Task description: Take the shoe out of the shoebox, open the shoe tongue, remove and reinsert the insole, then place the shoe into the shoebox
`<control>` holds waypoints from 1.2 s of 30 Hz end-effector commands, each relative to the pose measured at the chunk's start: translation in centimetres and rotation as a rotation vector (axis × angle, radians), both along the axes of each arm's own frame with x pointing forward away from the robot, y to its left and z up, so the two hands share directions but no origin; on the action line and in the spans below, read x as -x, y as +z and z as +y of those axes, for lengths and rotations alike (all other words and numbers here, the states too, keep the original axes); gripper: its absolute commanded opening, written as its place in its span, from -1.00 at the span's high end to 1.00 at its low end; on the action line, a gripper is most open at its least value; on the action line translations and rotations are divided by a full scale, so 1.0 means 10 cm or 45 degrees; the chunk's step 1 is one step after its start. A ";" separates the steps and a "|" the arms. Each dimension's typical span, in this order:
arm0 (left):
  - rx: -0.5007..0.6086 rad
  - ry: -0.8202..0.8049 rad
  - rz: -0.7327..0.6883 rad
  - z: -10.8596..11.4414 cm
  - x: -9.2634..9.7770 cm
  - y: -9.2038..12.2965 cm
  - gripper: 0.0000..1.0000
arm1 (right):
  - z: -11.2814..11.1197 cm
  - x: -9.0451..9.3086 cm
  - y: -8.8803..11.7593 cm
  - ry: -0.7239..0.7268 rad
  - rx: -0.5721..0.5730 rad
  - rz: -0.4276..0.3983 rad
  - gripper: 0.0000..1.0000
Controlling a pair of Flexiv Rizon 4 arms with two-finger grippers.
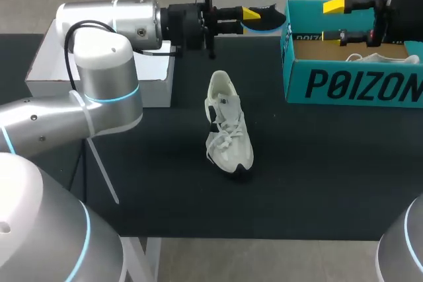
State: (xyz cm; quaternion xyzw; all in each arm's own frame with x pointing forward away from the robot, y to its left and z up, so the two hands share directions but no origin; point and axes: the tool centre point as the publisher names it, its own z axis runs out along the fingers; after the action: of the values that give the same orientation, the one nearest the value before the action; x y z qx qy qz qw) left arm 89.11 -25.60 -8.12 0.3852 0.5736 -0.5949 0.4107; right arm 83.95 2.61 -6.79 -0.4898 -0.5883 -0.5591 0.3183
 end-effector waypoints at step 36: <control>-0.162 -0.359 1.576 0.06 -0.09 0.23 1.00 | 0.01 0.00 0.00 -0.003 0.000 0.000 -1.00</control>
State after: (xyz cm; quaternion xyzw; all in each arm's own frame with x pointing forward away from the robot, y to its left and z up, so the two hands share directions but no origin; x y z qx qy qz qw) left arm 89.55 -25.43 -6.16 0.1059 0.6557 -0.7454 0.0568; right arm 83.95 2.60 -6.77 -0.4899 -0.5885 -0.5589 0.3183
